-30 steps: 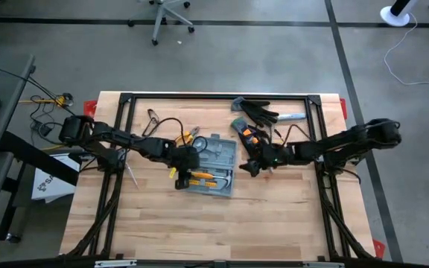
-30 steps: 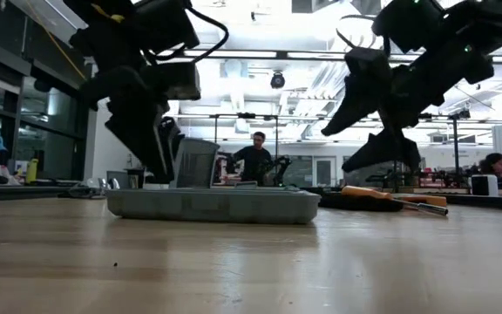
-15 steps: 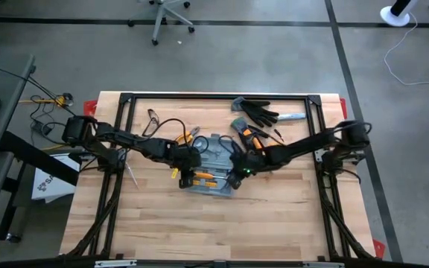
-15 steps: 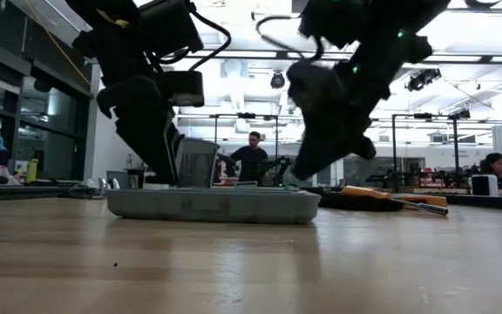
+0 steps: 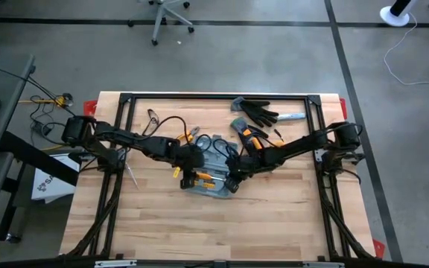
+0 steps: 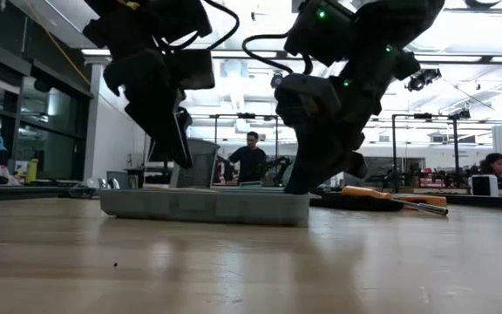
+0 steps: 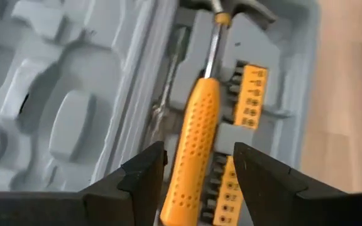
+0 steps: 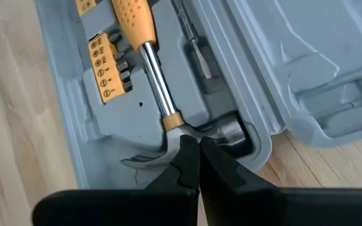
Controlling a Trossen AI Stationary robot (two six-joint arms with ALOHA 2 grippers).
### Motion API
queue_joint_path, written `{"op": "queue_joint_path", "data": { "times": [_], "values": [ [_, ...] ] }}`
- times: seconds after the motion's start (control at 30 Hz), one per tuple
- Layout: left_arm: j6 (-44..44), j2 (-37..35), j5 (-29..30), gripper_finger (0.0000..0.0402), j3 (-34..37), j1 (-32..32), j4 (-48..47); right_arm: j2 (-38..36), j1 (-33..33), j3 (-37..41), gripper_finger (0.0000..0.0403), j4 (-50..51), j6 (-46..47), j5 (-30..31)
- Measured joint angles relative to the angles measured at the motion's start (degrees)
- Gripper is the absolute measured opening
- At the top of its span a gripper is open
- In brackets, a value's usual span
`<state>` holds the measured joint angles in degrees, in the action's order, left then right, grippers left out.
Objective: Prefit tool cases
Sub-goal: Remove the yellow hammer from the gray toolbox
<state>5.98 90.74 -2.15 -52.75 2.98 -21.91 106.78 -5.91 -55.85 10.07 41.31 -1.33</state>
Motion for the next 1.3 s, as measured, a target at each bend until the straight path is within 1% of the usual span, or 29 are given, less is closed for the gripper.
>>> {"op": "queue_joint_path", "data": {
  "times": [0.13,0.27,0.47,0.6,0.67,0.77,1.0,1.2,1.3],
  "values": [
    [-4.0,0.0,-0.6,0.0199,-0.2,0.4,-2.2,0.1,1.2,0.1,0.0000,0.0,-1.4,-2.2],
    [-6.8,0.9,-0.2,0.0213,-0.2,0.5,-4.7,0.1,1.4,0.2,0.0000,-0.3,-1.7,-2.2],
    [-9.7,3.2,0.9,0.0218,-0.2,0.5,-2.9,0.1,1.4,0.3,0.0000,-1.1,-1.7,-1.7],
    [-10.2,5.3,-0.4,0.0211,-0.2,0.6,-1.4,0.1,1.4,0.3,0.0000,-1.1,-1.7,-1.7],
    [-10.8,6.4,-0.4,0.0204,-0.4,1.0,-1.4,0.1,1.4,0.3,0.0000,-1.1,-1.7,-1.6],
    [-11.1,7.2,1.1,0.0187,-0.6,1.4,-1.5,0.1,1.4,0.3,0.0000,-1.1,-1.9,-1.6],
    [-10.4,9.8,4.5,0.0121,-0.7,1.2,-2.0,0.1,1.4,0.3,0.0000,-1.1,-1.9,-1.5],
    [-6.8,11.8,3.1,0.0074,-0.9,1.1,-2.3,0.1,1.4,0.4,0.0000,-0.7,-1.7,-1.3],
    [-3.5,11.8,2.1,0.0068,-0.9,1.1,-2.2,-0.5,1.4,0.5,0.0000,-0.4,-1.3,-0.7]
  ]
}}
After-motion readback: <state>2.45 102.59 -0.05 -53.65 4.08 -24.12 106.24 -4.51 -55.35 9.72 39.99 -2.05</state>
